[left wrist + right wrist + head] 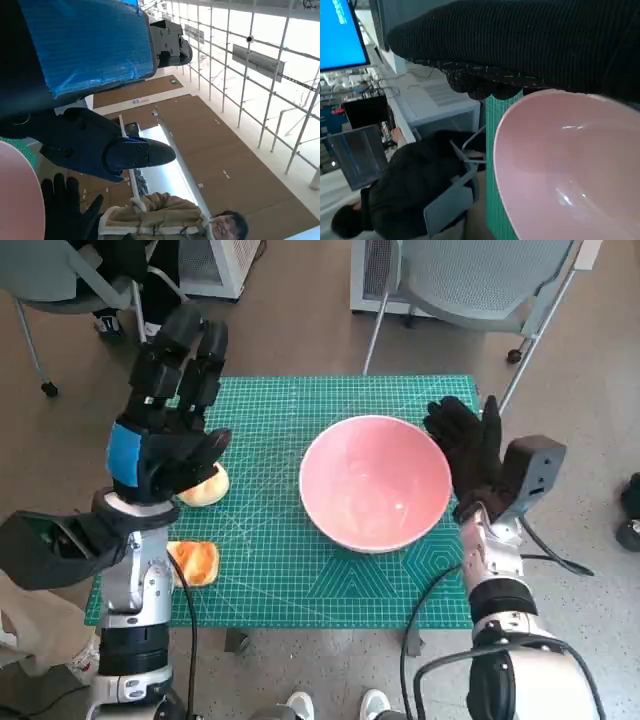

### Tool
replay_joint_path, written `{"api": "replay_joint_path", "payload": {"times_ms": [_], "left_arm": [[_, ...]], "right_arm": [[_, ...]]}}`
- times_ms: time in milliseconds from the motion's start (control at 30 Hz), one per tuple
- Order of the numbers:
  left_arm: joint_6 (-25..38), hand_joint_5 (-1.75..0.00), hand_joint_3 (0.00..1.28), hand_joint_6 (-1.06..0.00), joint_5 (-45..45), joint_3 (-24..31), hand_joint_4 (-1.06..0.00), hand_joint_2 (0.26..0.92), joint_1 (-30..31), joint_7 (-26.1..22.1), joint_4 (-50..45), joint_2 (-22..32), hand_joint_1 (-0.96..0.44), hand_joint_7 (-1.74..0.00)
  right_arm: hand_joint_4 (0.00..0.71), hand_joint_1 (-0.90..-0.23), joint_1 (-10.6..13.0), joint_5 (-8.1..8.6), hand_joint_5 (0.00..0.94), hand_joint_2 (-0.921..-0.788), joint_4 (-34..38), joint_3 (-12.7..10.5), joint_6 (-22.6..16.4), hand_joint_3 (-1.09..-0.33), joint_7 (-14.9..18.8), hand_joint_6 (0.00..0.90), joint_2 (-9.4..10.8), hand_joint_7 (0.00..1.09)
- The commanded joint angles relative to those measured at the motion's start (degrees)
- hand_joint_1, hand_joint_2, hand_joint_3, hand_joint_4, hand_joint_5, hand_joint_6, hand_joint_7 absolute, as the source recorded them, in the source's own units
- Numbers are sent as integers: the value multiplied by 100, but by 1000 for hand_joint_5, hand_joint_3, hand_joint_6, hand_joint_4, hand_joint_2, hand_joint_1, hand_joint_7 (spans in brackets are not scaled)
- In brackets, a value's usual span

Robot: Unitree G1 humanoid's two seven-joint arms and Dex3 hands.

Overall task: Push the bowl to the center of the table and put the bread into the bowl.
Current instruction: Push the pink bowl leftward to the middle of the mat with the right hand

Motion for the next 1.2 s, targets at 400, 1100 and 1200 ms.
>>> {"api": "replay_joint_path", "payload": {"times_ms": [400,1100,1200], "left_arm": [[290,-9,381,1,94,28,-32,921,334,370,-679,81,-517,-397],[371,-4,398,1,288,20,-22,921,491,646,-1016,108,-508,-371],[353,-3,401,1,317,20,-20,921,503,669,-1006,113,-506,-368]], "right_arm": [[104,-672,-136,-105,2,-921,90,159,202,-858,-2,221,326,47],[92,-667,-278,-157,0,-921,101,248,241,-850,154,212,450,41],[93,-672,-305,-184,0,-921,92,255,222,-844,188,213,369,41]]}}
